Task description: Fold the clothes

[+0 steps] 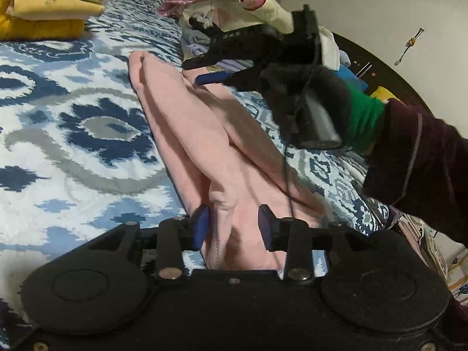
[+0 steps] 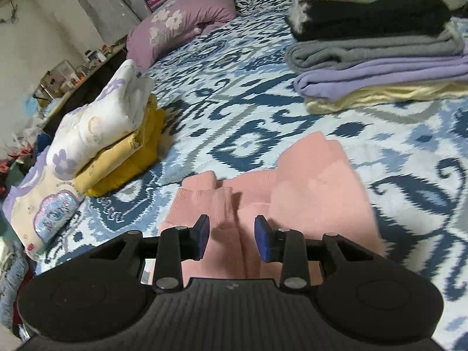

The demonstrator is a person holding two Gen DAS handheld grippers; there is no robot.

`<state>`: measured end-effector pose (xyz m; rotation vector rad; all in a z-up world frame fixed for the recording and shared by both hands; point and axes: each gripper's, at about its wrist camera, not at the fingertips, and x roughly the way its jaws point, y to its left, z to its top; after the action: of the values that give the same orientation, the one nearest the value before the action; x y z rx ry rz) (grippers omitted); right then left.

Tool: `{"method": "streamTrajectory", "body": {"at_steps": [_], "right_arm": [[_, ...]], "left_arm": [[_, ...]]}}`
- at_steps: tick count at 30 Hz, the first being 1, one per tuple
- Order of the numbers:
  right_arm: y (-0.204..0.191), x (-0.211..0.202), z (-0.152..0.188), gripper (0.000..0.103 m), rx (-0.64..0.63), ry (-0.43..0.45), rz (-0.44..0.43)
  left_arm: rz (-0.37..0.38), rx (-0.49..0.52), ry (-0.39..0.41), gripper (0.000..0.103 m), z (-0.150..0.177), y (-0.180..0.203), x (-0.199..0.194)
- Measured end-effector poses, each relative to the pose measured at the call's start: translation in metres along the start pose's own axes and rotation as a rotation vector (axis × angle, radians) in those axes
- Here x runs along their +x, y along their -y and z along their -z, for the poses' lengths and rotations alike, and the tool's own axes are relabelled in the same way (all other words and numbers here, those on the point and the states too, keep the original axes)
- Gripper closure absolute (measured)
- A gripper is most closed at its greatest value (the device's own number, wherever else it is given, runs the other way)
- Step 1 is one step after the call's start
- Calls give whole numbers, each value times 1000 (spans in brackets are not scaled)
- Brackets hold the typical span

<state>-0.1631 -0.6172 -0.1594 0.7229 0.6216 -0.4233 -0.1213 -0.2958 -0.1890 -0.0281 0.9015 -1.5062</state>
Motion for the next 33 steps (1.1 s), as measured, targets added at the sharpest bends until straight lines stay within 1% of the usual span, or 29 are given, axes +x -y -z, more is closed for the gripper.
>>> {"method": "streamTrajectory", "body": {"at_steps": [6,7,8,11,15,18,20,22,24,27,29,30,32,33], "right_arm": [[0,23,5,67,-19,-4,-25],[1,26,6,69,-20,-5,-26],[2,28,7,78,-18,-10,-31],[6,29,11,88,-11,-8,-39],[10,10,12,91,20,54,-60],[10,-12,8,91,27,105,-62],[6,-26,3,91,18,119,-52],[-2,-34,-2,91,-20,123,-9],[-7,-32,-7,91,-66,114,30],[-18,-10,-8,91,-150,65,142],[-22,12,-6,91,-183,10,211],[-22,20,-4,91,-196,-2,238],[-24,23,-2,89,-204,7,244],[-24,18,-3,88,-196,30,222]], "left_arm": [[5,8,-19,69,0,0,5],[5,12,-21,69,0,0,6],[5,12,-23,69,0,0,7],[3,9,-29,69,-1,-1,9],[5,11,-39,70,-2,-1,12],[17,24,-55,72,0,1,13],[23,29,-67,72,1,3,13],[22,30,-74,73,2,2,14],[25,28,-80,73,3,1,14],[30,29,-92,73,4,0,14],[25,25,-89,73,2,-1,13],[23,26,-88,72,1,-2,12],[15,29,-82,72,0,-2,7],[14,26,-73,72,-1,-3,4]]}}
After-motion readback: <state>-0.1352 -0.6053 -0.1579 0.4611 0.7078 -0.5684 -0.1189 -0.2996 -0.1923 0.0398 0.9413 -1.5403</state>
